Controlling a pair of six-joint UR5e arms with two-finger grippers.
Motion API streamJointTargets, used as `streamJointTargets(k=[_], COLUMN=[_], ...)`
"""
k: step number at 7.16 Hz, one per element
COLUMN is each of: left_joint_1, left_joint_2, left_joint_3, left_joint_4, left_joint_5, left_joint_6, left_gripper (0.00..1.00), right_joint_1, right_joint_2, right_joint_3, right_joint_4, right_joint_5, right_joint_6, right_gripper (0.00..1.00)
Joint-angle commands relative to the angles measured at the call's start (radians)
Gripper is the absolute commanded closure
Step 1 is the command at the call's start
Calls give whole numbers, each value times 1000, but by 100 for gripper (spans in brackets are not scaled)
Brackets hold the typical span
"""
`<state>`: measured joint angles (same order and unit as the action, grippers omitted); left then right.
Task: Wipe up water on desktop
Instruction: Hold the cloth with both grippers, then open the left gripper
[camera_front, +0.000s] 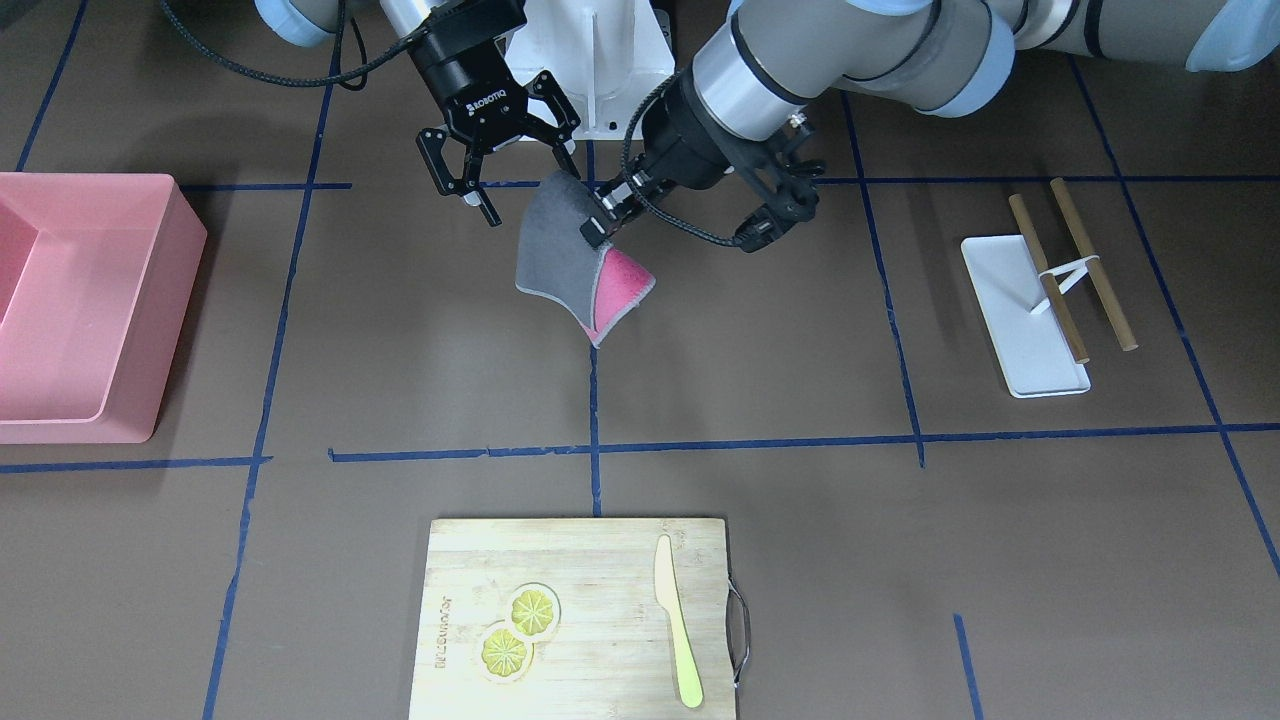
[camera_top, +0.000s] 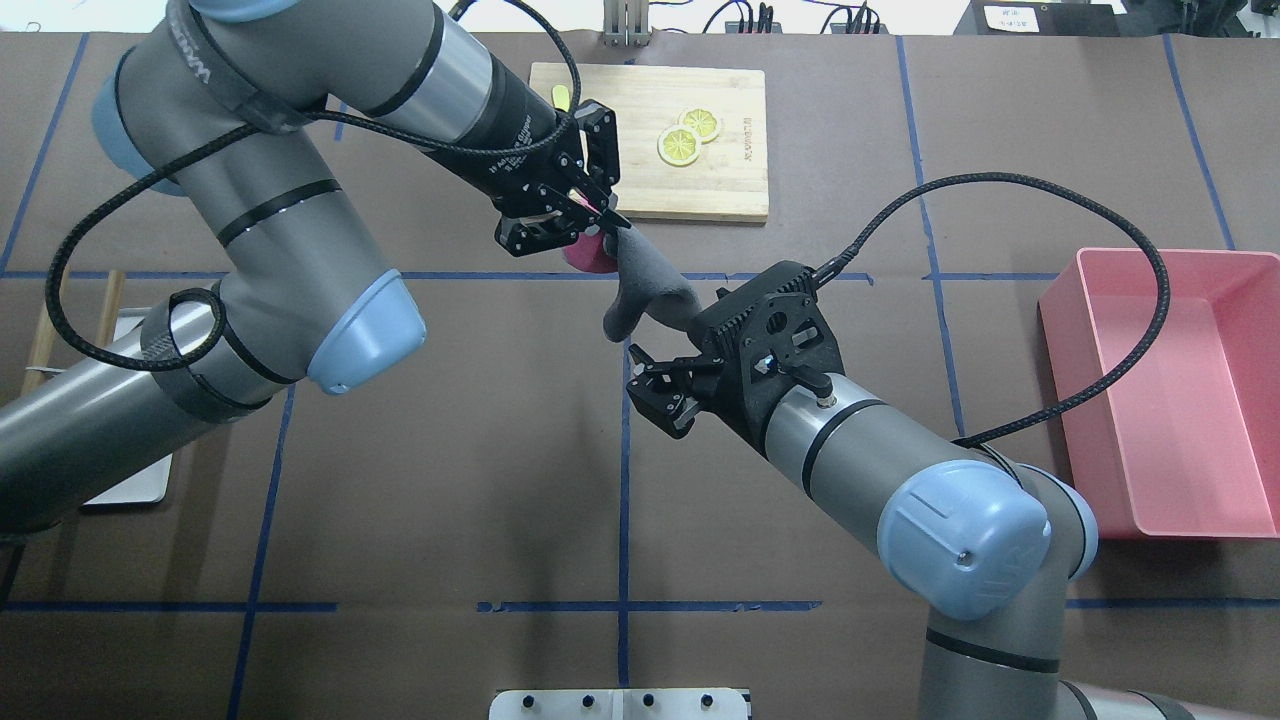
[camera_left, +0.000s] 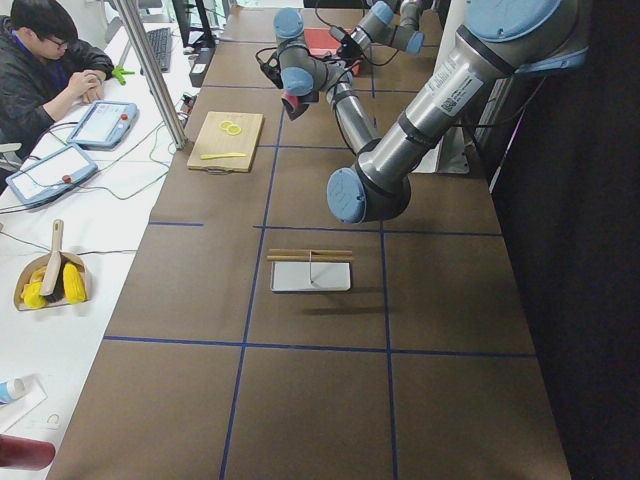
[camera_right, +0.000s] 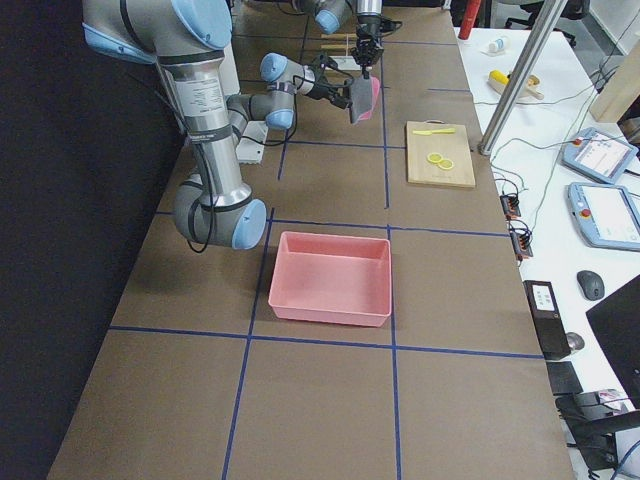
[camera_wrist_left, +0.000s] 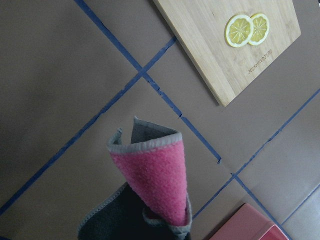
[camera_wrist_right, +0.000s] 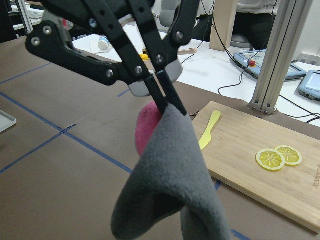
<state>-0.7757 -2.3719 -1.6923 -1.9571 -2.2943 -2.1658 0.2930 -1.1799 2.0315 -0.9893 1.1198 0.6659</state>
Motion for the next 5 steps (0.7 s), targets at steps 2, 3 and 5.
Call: streamJointTargets(k=[2, 3, 5], left_joint_1=[39, 49, 49], left_joint_2=[-13, -15, -13], left_joint_3=[-1, -3, 0], left_joint_4=[1, 1, 1], left_joint_5=[6, 6, 10], left_joint_6=[-22, -26, -25], left_gripper=[100, 100, 100], right_joint_1=[0, 0, -2], right_joint_2=[2, 3, 2], right_joint_3=[-4, -7, -8], right_joint_4=[0, 3, 5], right_joint_5=[0, -2, 0], right_joint_6=[1, 1, 3], right_gripper=[3, 4, 7])
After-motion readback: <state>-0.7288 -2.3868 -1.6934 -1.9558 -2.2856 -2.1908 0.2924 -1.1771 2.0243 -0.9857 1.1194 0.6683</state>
